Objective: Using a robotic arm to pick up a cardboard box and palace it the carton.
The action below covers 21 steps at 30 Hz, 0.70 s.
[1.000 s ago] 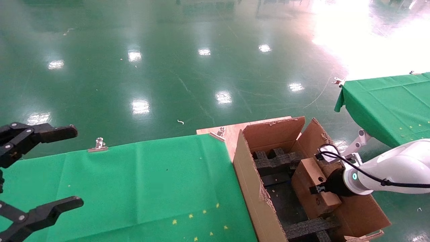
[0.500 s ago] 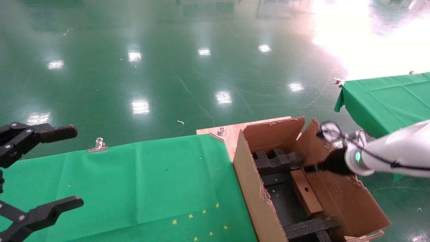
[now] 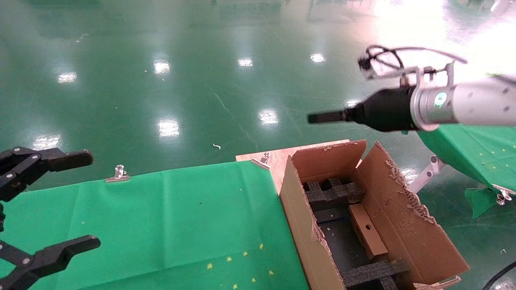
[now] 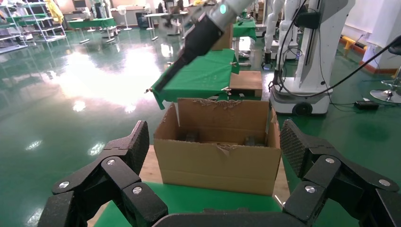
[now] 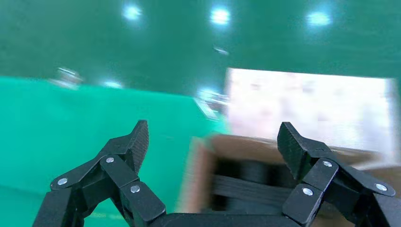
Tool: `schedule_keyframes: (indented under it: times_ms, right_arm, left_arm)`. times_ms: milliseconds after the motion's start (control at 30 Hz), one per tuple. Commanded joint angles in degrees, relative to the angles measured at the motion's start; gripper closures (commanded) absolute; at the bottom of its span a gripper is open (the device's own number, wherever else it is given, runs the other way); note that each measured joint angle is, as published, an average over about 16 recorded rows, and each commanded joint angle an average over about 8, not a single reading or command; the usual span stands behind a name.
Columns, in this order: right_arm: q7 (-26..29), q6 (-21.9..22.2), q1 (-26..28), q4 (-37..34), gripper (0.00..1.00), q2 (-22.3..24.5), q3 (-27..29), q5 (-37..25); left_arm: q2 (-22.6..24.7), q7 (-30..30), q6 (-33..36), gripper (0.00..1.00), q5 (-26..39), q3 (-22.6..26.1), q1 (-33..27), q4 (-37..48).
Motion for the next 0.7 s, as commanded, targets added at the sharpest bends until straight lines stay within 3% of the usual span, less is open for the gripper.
schedule_keyframes:
  times_ms: [33,367,700]
  right_arm:
    - [-1.6,-0.8,1.1,0.2,0.00,0.3,1.7,4.0]
    - [-2.4,-1.5,0.1,0.0,0.00,0.2,2.5,4.8]
    - [-14.3,-7.4,-7.9,-0.2,0.00,-0.9,13.4,10.4]
  left_arm:
    - [0.0,0.0,0.0,0.00,0.0,0.0,0.0,0.0]
    - [0.0,0.0,0.0,0.00,0.0,0.0,0.0,0.0]
    - [0.0,0.0,0.0,0.00,0.0,0.0,0.0,0.0]
